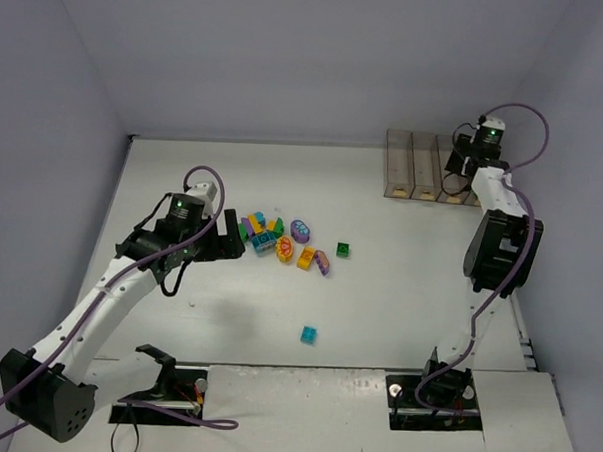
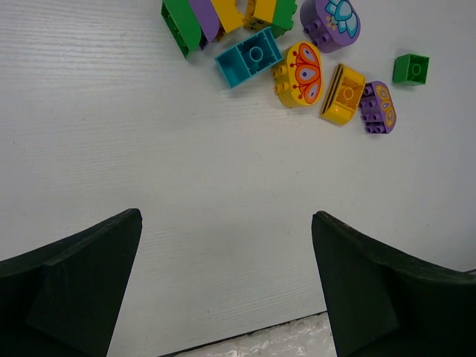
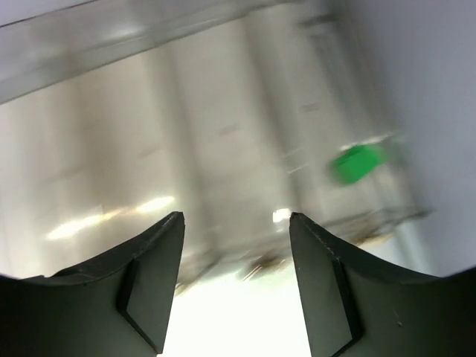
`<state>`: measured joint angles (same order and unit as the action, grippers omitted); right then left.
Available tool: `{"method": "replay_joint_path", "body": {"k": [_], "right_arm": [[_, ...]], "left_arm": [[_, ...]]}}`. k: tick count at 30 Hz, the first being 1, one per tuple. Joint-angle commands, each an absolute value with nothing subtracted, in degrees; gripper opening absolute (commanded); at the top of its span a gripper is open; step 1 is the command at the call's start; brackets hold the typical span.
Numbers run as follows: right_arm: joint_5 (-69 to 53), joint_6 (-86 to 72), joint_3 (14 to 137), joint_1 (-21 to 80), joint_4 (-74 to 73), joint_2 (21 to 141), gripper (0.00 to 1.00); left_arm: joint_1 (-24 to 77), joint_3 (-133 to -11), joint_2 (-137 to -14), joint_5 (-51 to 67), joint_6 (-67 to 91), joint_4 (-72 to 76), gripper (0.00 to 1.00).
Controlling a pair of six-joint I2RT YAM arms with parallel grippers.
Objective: Sort the legos into containers by color
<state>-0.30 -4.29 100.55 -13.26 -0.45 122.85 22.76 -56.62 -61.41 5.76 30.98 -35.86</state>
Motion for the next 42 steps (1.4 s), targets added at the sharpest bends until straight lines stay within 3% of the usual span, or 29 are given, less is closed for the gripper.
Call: {"method": "replay_joint_path", "body": {"k": [1,8,14,23,34,37,38,41,42], "right_arm": [[-3.6,-4.8,93.7,-4.7,2.8,107.1,0.56],[-2.4,-12.9,71.0,10.1,2.0,90.8,0.62],[-0.2,-18.2,61.2,22.0,1.8,87.9,0.66],[8.0,-24.2,59.3,30.8,1.5,93.7,0.59],[13.1,-28.1,59.1,31.6,1.2,101.2,0.50],[12.7,-27.5,59.6,31.6,1.2,102.6,0.37],[12.8,-27.5,59.5,31.6,1.2,102.6,0.24],[14.1,-26.9,59.6,31.3,1.2,101.5,0.01],[14.4,-26.4,59.8,30.8,1.1,101.1,0.00]], "left_arm": [[22.6,-60.4,-58.7,5.4,30.2,-35.2,0.90],[22.6,-61.1,-55.0,3.4,30.0,-40.4,0.90],[22.6,-59.9,-50.6,2.3,30.5,-42.2,0.90],[22.6,-60.0,-46.7,1.3,31.1,-47.4,0.90],[22.6,-58.6,-42.5,0.7,33.3,-50.3,0.90],[22.6,-58.0,-41.8,0.9,34.3,-50.1,0.90],[22.5,-57.9,-41.8,0.9,34.5,-50.1,0.90],[22.6,-57.7,-41.7,0.7,35.0,-49.8,0.90],[22.6,-57.8,-41.7,0.7,35.1,-49.7,0.90]]}}
